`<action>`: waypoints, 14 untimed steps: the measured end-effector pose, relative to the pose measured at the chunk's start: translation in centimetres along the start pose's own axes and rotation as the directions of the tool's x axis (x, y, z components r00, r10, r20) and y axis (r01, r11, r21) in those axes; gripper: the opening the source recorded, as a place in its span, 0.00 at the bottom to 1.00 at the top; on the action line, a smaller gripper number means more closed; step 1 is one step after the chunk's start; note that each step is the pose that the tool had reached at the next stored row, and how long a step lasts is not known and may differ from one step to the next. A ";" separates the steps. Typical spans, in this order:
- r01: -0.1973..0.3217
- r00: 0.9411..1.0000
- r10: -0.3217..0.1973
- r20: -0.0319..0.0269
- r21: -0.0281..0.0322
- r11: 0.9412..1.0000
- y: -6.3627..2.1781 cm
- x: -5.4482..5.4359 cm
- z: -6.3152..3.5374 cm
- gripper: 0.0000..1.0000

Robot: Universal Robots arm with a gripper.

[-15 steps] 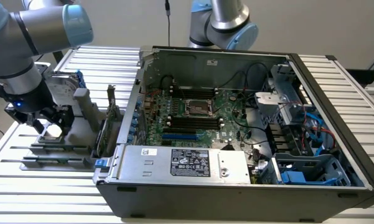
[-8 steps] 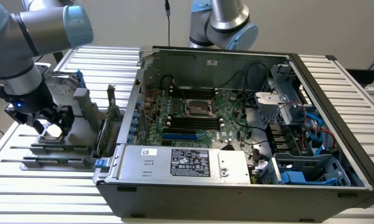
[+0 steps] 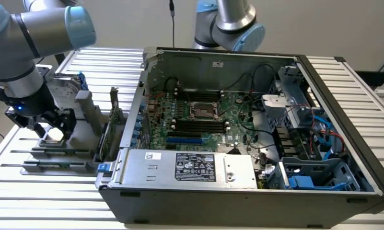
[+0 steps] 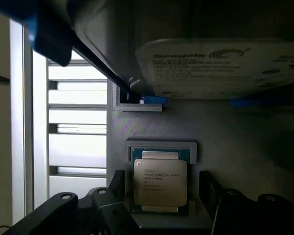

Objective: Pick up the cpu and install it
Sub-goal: 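Pick up the cpu and move it towards the insertion slot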

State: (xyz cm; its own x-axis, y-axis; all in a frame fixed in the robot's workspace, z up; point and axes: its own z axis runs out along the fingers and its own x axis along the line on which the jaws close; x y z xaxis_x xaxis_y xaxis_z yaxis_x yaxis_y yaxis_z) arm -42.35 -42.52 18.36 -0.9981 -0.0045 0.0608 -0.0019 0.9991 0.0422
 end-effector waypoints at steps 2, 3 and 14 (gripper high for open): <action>0.000 1.000 0.000 0.000 0.000 1.000 0.00 0.0 0.00 0.71; 0.000 1.000 0.000 0.000 0.000 1.000 0.00 0.0 0.00 0.71; 0.000 1.000 0.000 0.000 0.000 1.000 0.00 0.0 -0.01 0.55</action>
State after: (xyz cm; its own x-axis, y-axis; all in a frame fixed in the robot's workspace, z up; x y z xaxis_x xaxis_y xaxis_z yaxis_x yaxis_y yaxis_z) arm -42.36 -42.52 18.37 -0.9981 -0.0044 0.0611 -0.0018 0.9991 0.0420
